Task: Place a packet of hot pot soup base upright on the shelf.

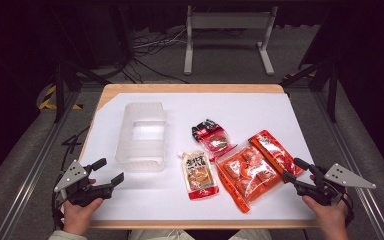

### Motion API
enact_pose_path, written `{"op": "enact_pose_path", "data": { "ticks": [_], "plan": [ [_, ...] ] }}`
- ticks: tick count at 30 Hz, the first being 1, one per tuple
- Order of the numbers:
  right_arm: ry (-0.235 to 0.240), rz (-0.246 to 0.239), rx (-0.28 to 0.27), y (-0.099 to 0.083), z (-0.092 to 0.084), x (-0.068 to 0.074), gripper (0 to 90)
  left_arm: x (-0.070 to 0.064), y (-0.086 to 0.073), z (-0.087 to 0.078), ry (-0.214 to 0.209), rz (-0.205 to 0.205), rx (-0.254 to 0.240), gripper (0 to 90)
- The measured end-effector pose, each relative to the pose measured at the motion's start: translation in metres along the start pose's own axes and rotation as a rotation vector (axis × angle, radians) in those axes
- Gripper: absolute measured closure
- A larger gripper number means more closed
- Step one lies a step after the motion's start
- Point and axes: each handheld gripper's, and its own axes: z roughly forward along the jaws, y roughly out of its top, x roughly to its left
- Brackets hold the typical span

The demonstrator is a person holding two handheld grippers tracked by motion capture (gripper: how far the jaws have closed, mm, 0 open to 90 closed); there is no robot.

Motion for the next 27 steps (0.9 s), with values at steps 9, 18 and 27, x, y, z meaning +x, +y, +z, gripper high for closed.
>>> {"op": "enact_pose_path", "data": {
  "ticks": [9, 18, 27],
  "plan": [
    [0.003, 0.017, 0.013, 0.002, 0.003, -0.002, 37.7, -0.001, 0.003, 0.007, -0.056, -0.026, -0.013, 16.4],
    [-0.040, 0.000, 0.003, 0.009, 0.006, -0.010, 36.6, -0.008, 0.004, 0.007, -0.035, 0.010, 0.005, 17.0],
    [-0.105, 0.014, 0.008, 0.013, 0.008, -0.024, 34.8, -0.011, 0.003, 0.008, -0.029, 0.034, 0.021, 17.4]
  ]
}}
